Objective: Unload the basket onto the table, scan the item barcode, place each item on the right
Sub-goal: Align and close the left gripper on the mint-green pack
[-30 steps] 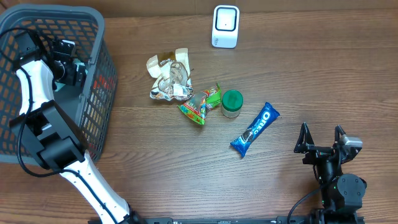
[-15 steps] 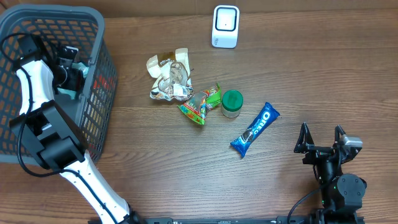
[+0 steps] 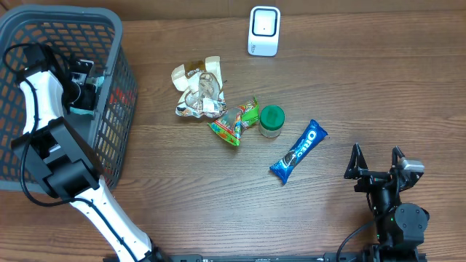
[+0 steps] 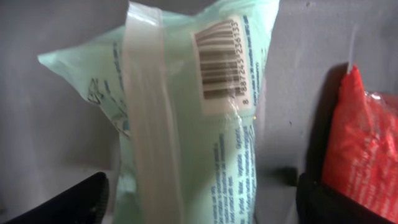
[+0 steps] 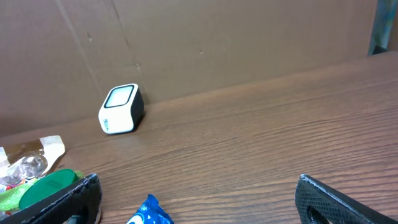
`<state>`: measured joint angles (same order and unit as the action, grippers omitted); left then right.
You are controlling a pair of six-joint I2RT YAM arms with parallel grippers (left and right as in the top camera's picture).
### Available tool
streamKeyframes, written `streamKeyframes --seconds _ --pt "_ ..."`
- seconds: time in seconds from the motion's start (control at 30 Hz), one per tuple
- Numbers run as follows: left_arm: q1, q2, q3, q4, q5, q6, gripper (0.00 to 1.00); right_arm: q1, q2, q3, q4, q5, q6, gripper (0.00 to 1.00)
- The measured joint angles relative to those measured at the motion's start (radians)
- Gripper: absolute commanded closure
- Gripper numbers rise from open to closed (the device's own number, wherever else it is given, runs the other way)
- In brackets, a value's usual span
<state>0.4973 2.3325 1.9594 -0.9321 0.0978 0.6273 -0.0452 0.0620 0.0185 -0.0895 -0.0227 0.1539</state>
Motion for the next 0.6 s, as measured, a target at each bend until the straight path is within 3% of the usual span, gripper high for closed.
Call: streamKeyframes --seconds 0.13,0.33,0.6 --pt "0.0 0.0 -0.001 0.046 0.0 -0.001 0.07 0.0 0.0 0.0 0.0 0.0 0.0 0.0" --pt "0.0 0.0 -0.001 0.084 0.016 -0.021 0.23 0.0 0.0 0.0 0.0 0.0 0.0 0.0" --pt "0.0 0.0 -0.001 0.083 0.037 -0.027 0.23 0.0 0.0 0.0 0.0 0.0 0.0 0.0"
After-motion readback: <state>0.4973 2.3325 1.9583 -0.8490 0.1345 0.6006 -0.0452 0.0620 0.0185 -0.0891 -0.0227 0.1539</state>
